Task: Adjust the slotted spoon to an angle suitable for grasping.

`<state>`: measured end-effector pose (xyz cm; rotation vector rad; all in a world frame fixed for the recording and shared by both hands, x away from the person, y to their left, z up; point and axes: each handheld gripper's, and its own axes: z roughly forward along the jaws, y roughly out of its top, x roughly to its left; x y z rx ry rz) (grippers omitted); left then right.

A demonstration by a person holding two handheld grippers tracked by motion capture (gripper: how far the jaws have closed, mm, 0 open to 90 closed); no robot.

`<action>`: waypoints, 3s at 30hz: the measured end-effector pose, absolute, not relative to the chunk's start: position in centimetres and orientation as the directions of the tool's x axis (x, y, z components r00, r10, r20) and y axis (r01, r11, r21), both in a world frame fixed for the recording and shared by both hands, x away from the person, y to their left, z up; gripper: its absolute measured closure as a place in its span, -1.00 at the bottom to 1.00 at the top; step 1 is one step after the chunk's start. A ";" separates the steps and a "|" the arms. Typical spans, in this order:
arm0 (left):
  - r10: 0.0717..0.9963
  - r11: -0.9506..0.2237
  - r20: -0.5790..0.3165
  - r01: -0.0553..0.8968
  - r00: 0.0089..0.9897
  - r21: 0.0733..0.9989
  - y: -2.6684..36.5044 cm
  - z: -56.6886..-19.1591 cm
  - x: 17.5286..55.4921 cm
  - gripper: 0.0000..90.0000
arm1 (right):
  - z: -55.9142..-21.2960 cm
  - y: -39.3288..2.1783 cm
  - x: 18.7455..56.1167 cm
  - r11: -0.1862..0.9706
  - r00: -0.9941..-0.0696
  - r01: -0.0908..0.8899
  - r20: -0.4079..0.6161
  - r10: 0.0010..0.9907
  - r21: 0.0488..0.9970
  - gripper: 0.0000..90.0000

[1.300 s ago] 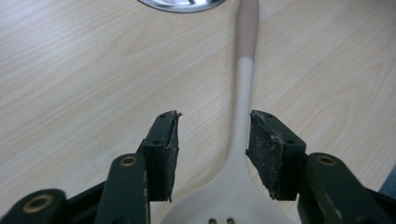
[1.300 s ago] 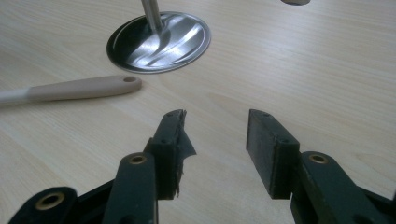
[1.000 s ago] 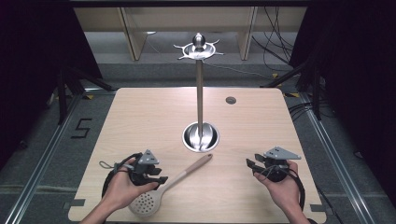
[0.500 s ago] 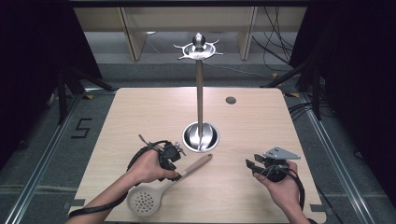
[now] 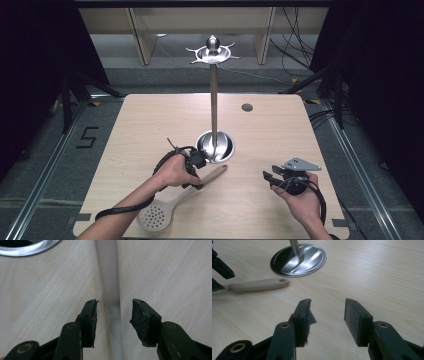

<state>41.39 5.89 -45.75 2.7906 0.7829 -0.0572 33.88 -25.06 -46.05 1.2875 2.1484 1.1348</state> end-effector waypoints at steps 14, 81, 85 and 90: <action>0.527 -0.819 -0.105 0.537 0.844 0.203 4.3 -46.8 41.7 0.25 | -46.1 -25.1 33.9 0.250 -0.505 0.546 0.076 0.860 0.800 0.25; 0.670 -0.389 -0.019 0.373 0.742 0.843 16.3 -37.9 33.4 0.63 | -45.9 -25.1 33.8 0.267 -0.505 0.542 0.054 0.862 0.796 0.25; 0.686 -0.355 -0.014 0.351 0.728 0.866 16.6 -37.6 33.1 0.63 | -45.9 -25.1 33.8 0.266 -0.504 0.542 0.054 0.862 0.797 0.25; 0.690 -0.350 0.016 0.314 0.724 0.883 16.6 -36.8 32.7 0.63 | -46.0 -25.0 33.8 0.245 -0.503 0.553 0.085 0.860 0.796 0.25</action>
